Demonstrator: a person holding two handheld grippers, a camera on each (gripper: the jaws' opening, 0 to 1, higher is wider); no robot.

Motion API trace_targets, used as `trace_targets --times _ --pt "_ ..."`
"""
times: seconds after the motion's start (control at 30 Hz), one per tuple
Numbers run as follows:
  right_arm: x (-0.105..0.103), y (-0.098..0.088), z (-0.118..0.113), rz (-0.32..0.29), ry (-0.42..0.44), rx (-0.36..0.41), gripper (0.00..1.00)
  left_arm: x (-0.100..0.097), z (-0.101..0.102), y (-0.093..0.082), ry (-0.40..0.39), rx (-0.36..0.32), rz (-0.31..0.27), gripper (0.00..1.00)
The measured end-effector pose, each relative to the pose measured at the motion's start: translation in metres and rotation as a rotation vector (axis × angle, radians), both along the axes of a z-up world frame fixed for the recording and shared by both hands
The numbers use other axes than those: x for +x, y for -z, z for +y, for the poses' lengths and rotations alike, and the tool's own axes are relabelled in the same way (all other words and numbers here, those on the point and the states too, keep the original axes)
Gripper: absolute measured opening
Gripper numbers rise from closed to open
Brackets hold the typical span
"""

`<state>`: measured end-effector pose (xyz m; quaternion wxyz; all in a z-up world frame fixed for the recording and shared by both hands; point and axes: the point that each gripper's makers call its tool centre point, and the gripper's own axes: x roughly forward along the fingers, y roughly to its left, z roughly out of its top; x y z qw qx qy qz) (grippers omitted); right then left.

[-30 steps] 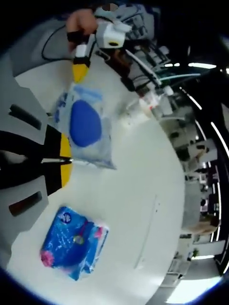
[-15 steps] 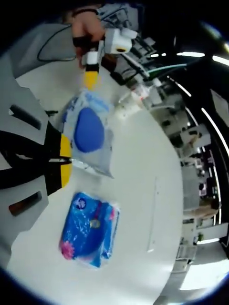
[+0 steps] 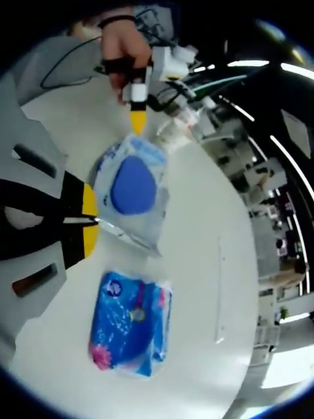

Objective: Arrange the tabletop items into an orderly group along one side of the table until the central work area is clear of visible clutter.

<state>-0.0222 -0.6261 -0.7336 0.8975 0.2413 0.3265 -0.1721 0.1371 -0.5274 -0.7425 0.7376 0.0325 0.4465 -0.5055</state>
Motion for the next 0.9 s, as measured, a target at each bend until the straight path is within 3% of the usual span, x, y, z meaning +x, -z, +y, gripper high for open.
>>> trace_targets --times 0.4,0.9 --pt "0.012 0.015 -0.019 0.028 0.001 0.011 0.00 0.017 -0.017 0.000 -0.015 0.010 -0.015 0.00" --pt "0.014 0.024 -0.030 0.037 0.014 0.039 0.01 0.026 -0.018 0.003 -0.021 0.012 -0.013 0.00"
